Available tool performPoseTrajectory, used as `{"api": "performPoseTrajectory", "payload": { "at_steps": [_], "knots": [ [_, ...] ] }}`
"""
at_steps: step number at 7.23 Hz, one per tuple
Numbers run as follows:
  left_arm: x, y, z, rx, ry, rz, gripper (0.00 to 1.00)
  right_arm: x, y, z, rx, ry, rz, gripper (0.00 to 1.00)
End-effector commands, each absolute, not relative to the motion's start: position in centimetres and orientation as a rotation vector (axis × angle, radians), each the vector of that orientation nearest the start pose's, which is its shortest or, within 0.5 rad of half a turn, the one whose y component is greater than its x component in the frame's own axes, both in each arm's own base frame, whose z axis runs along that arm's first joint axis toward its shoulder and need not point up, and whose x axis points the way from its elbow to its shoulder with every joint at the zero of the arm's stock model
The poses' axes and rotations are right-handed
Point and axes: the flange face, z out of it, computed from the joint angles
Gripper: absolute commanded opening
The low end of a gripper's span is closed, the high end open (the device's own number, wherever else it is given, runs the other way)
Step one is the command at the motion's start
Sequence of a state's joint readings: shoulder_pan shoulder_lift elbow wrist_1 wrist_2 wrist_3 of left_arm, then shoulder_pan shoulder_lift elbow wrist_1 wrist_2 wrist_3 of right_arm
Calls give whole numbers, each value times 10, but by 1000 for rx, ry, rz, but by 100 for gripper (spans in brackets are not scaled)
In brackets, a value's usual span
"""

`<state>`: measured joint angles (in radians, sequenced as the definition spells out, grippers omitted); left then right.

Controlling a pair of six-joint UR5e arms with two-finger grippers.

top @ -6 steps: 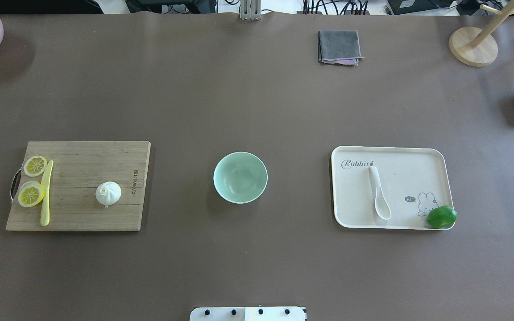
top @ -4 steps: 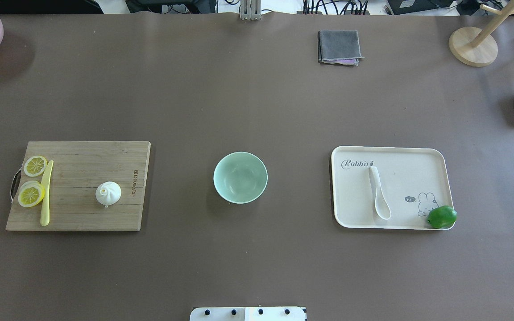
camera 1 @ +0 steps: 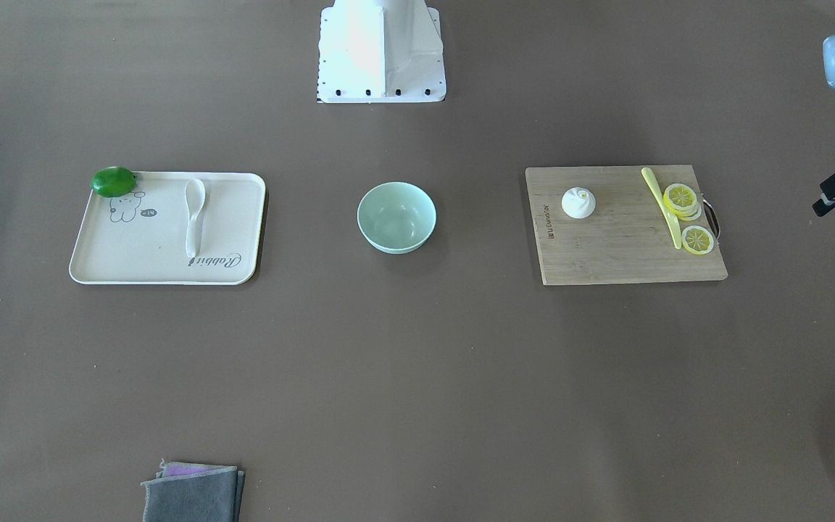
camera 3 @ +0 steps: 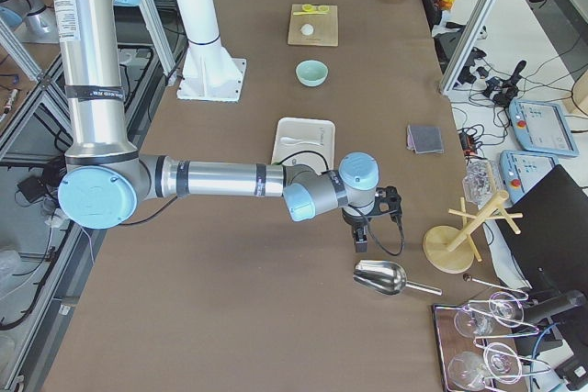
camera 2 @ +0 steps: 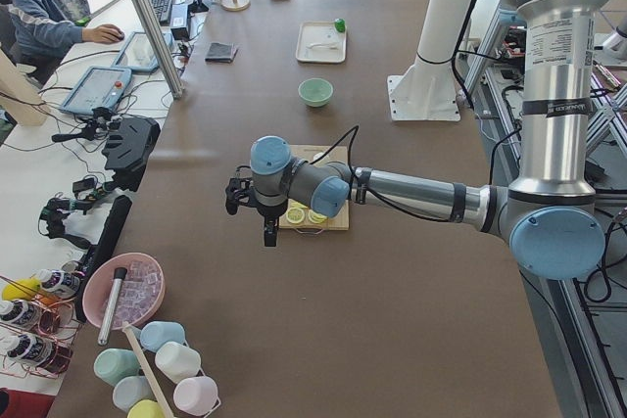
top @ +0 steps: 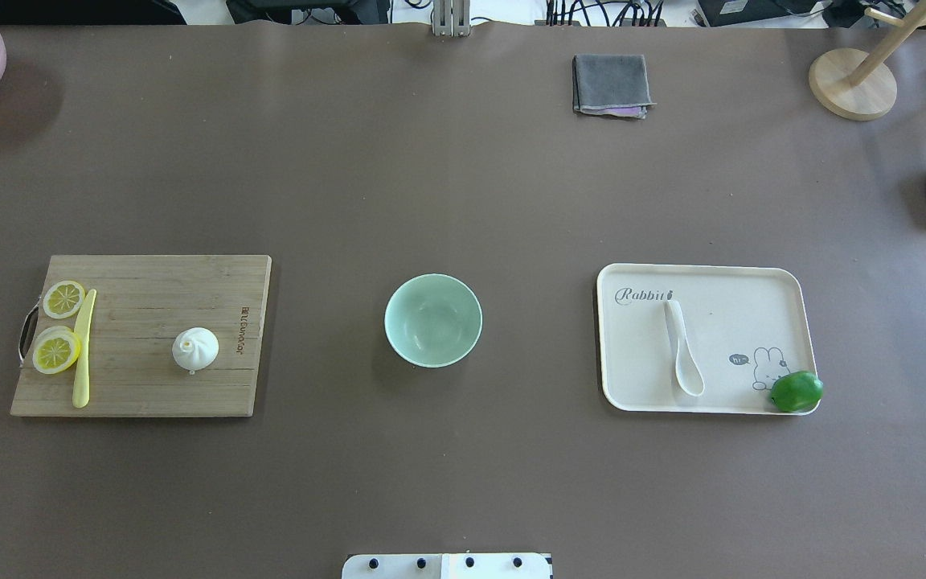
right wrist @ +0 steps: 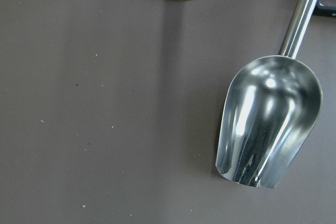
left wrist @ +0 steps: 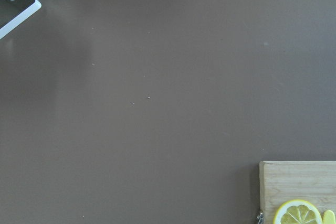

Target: Put spoon and bun in bowl

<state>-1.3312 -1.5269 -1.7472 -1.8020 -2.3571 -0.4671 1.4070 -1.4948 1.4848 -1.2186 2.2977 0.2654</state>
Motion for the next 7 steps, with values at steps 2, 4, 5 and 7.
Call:
{"api": "performPoseTrajectory", "payload": {
  "at_steps": [2, 4, 5, 7],
  "knots": [
    [58, -484, 552, 1, 888, -75, 98, -18, -558, 611, 149, -771, 1, 100],
    [59, -485, 563, -14, 887, -82, 98, -33, -555, 601, 120, -831, 20, 100],
    [62, -489, 561, -10, 887, -78, 98, -73, -551, 563, 82, -880, 64, 100],
    [64, -498, 551, 8, 888, -71, 98, -185, -522, 503, 7, -897, 110, 100]
  ]
}}
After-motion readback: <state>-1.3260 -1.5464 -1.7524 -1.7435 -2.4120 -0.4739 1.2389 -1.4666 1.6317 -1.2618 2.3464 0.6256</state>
